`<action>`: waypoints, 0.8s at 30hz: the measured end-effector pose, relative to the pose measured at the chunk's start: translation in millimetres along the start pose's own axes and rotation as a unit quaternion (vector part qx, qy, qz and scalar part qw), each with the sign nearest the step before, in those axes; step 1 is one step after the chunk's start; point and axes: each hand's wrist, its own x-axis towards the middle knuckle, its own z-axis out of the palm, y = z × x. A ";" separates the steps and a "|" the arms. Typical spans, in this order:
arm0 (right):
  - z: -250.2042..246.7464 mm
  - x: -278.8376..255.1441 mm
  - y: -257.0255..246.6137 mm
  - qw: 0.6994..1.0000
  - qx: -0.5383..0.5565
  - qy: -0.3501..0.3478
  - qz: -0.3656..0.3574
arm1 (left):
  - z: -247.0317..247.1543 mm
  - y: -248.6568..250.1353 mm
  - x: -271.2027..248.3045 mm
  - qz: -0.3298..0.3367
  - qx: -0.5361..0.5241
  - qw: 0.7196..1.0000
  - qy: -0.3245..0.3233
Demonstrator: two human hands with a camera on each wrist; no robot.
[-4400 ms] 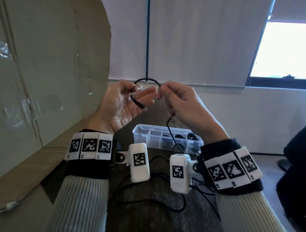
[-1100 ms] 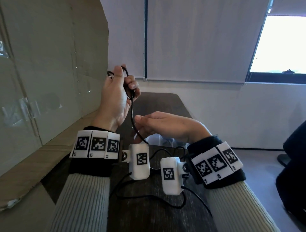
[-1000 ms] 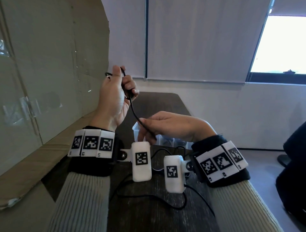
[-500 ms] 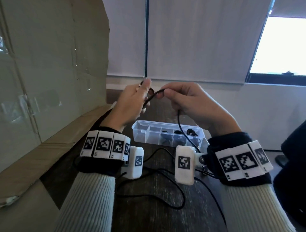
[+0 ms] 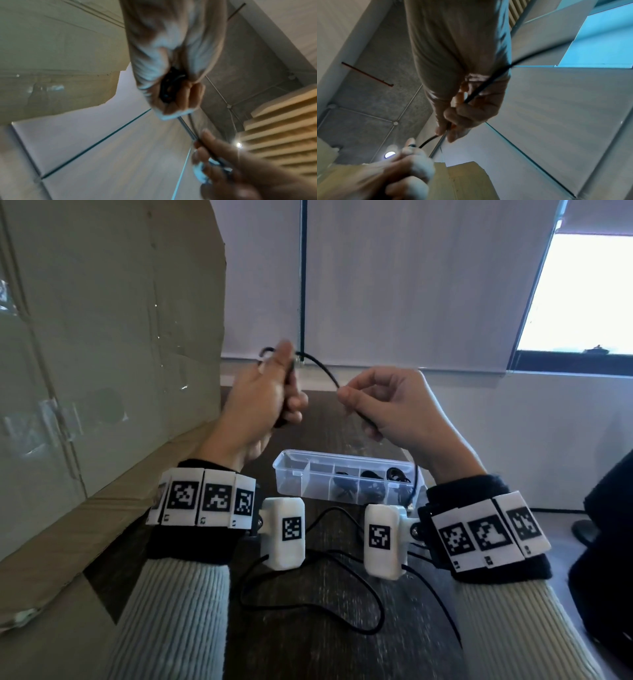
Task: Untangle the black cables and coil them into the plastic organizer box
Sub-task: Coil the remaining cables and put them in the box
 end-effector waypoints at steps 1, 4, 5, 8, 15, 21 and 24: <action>-0.9 -0.3 1.6 1.000 -0.019 -0.011 0.003 | -2.4 2.2 1.0 -0.004 -0.049 0.998 0.043; 0.5 0.4 4.5 0.999 -0.030 -0.012 -0.002 | -12.7 5.4 2.4 -0.006 -0.136 0.985 0.109; 1.8 0.5 4.2 1.000 -0.020 -0.010 -0.008 | -15.7 6.3 3.0 -0.003 -0.154 0.982 0.112; 4.9 -2.6 0.9 0.997 -0.012 -0.066 -0.025 | -20.0 9.3 4.3 0.008 -0.236 0.967 0.100; 13.9 -8.2 2.5 0.977 -0.086 -0.197 0.011 | -17.1 6.6 8.1 -0.002 -0.315 0.939 0.136; 11.8 -11.9 -8.2 0.949 -0.127 -0.287 -0.008 | -2.5 -7.6 10.9 -0.010 -0.088 0.982 0.166; 5.2 -10.9 -11.3 0.950 -0.131 -0.282 -0.035 | -2.3 -14.3 11.2 -0.036 -0.015 0.994 0.100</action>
